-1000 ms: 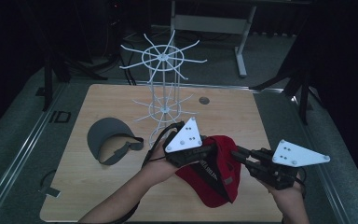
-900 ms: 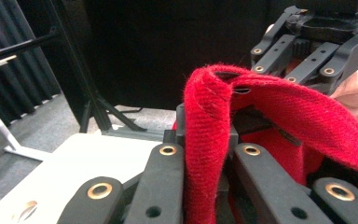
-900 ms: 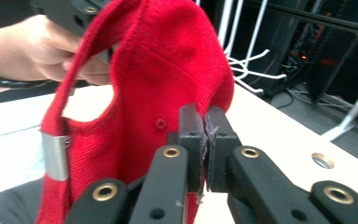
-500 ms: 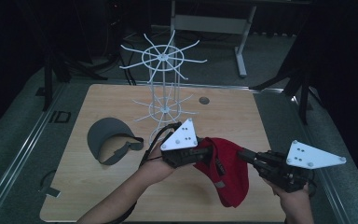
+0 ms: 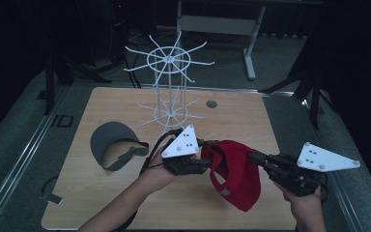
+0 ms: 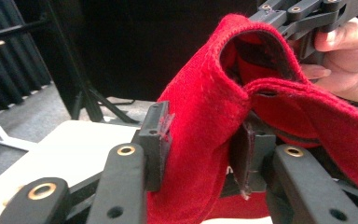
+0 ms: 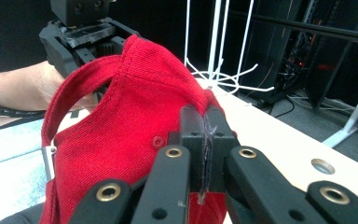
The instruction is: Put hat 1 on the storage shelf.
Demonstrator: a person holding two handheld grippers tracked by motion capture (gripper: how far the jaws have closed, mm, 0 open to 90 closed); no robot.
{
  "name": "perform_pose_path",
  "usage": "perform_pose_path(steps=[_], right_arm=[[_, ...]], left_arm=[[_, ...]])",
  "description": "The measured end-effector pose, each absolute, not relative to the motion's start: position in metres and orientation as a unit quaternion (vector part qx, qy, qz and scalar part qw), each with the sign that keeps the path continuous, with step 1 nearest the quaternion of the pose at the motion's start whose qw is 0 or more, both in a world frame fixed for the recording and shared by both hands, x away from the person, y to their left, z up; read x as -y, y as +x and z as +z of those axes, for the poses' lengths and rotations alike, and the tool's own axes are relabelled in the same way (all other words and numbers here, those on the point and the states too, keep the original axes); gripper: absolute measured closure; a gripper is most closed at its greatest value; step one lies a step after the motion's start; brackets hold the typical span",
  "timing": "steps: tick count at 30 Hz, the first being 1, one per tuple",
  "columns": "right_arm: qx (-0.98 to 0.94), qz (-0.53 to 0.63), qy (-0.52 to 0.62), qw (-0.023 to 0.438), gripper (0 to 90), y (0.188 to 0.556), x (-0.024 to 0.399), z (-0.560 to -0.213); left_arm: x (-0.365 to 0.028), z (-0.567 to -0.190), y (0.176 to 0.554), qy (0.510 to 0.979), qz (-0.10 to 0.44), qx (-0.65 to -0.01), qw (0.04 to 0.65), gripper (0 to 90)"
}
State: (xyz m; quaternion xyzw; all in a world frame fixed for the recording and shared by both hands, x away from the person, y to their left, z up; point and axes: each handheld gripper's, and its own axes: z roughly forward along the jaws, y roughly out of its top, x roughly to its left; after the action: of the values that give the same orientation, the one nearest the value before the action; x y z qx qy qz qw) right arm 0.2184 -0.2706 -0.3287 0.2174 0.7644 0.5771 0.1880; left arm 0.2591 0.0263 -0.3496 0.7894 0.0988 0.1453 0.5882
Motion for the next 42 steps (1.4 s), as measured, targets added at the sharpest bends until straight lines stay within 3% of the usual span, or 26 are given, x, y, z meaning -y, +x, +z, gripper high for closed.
perform_pose_path(steps=[17,23,42], right_arm=[[-0.759,0.576,0.233,0.194,88.8,0.222,0.271,-0.330],[-0.751,0.583,0.237,0.201,88.8,0.219,0.278,-0.325],[-0.718,0.592,0.280,0.235,88.8,0.236,0.289,-0.304]], left_arm=[[-0.050,-0.356,0.250,0.779,0.150,-0.110,0.598,46.9],[-0.065,-0.366,0.257,0.774,0.167,-0.159,0.589,50.0],[-0.098,-0.420,0.247,0.771,0.157,-0.194,0.585,49.9]])
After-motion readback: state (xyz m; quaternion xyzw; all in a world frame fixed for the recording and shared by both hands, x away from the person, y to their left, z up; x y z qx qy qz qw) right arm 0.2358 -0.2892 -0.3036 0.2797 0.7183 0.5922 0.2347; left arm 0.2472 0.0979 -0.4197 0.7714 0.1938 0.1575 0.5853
